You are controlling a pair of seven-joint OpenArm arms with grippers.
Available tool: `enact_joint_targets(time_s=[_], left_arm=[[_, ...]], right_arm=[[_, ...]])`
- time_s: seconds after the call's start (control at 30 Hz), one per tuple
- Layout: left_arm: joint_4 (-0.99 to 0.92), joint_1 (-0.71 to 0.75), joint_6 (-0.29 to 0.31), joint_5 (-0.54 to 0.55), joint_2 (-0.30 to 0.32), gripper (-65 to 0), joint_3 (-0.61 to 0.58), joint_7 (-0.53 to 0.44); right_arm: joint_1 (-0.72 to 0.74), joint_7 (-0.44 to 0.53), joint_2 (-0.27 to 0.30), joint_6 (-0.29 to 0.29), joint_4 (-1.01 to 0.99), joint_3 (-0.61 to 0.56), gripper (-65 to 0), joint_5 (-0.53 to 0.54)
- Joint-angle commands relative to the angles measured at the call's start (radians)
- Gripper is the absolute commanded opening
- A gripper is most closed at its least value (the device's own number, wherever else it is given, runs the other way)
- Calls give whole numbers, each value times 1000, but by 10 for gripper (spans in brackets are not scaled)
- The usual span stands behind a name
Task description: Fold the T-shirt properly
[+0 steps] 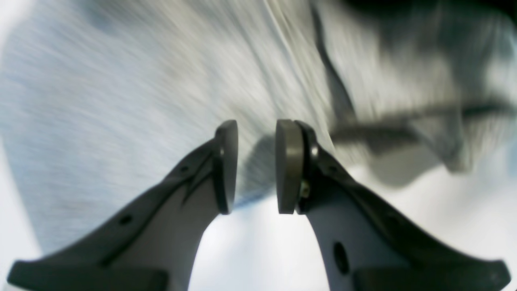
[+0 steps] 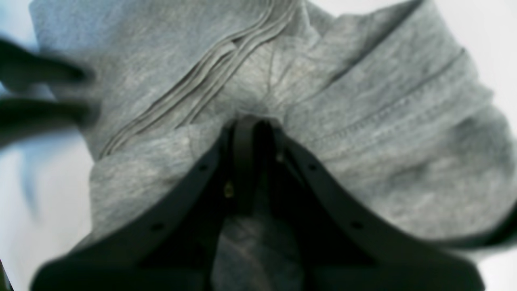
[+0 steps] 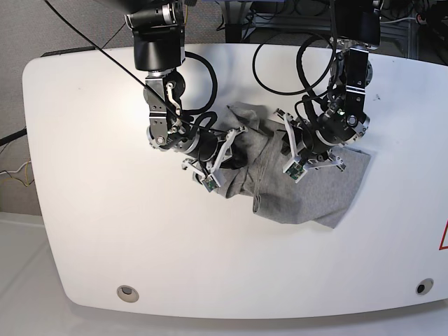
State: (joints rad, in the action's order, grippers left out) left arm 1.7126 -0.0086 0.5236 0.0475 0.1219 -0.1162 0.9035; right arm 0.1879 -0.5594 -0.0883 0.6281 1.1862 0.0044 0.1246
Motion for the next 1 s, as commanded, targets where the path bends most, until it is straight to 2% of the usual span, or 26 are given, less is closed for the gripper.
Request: enact_joint_targets(time_s=[0.0,0.2,0.63,0.77,0.97], left_arm=[[30,-12,0,5,-3,-509,0,-10],[39,-12,0,4,2,-509,2,-10],[43,-17,0,4,8,-509,6,-10],[80,-15,-3,2,35,-509,6,-10],[89,-23,-4,2,43,-509,6,-10]], right_arm=[[14,-49,5,-6,24,-1,-586,-19],[22,-107,6,-9,59,-1,-586,-21],[38,-113,43,-12,83,3,-586,-21],[40,-113,54,-12,82,3,-586,-21],[40,-113,74,-14,82,4,-586,-21]])
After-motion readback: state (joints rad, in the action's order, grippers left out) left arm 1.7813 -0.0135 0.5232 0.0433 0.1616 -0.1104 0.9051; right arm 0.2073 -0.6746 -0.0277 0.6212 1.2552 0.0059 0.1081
